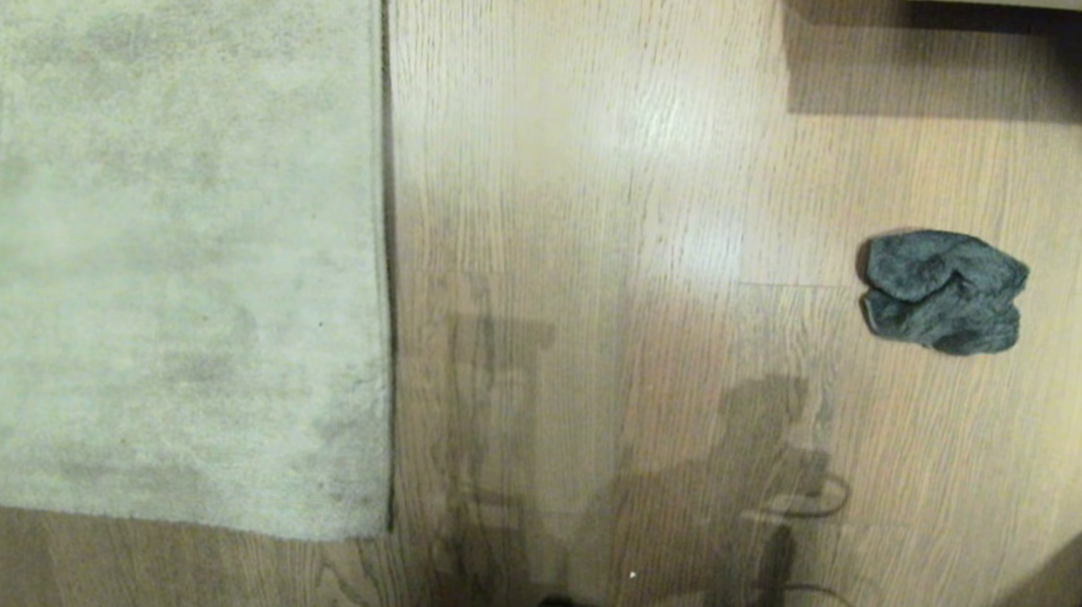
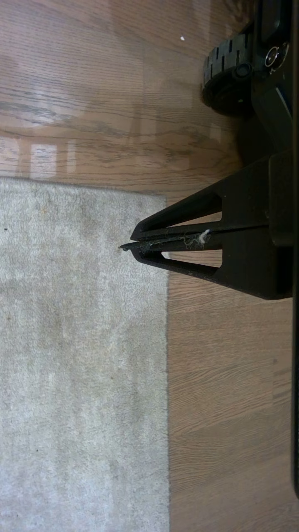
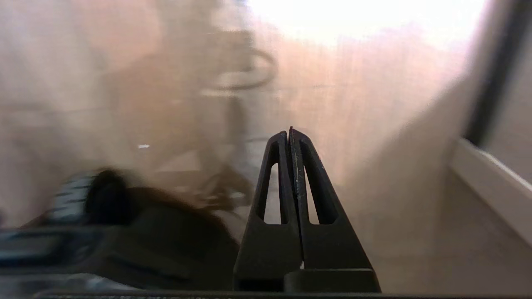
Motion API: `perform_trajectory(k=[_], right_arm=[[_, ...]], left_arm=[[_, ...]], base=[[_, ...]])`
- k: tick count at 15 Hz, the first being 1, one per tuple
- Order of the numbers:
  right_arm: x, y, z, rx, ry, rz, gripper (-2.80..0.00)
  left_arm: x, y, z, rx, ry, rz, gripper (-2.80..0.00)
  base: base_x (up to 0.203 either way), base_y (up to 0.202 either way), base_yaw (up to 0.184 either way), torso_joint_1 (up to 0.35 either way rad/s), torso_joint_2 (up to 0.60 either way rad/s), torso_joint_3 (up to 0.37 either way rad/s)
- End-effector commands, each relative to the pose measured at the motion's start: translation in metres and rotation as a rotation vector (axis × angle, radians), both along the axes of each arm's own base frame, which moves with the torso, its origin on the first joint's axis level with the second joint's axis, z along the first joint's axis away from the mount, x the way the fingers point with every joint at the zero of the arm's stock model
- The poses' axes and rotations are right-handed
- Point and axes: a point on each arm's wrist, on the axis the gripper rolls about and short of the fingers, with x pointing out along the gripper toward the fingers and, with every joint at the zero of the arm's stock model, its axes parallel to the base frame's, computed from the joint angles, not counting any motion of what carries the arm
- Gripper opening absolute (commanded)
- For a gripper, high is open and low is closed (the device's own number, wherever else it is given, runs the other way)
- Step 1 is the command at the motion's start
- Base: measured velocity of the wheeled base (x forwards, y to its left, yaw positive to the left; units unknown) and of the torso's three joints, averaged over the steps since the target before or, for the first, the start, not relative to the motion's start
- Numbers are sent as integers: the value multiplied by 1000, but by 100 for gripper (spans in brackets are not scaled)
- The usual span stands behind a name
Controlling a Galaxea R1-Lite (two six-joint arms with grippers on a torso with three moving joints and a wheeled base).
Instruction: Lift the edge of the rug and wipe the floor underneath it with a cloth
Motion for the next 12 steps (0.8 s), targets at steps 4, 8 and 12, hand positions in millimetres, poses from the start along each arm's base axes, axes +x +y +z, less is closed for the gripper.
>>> perform_trajectory(k=[4, 8, 12], right_arm=[[-1, -2, -12, -74, 95, -92, -280], [-2, -2, -12, -59, 96, -95, -280], [-2, -2, -12, 26, 85, -121, -280]], left_arm=[[0, 0, 0, 0, 0, 0, -280], [0, 0, 0, 0, 0, 0, -280], [0, 0, 0, 0, 0, 0, -280]], base=[[0, 0, 0, 0, 0, 0], [0, 0, 0, 0, 0, 0], [0, 0, 0, 0, 0, 0]])
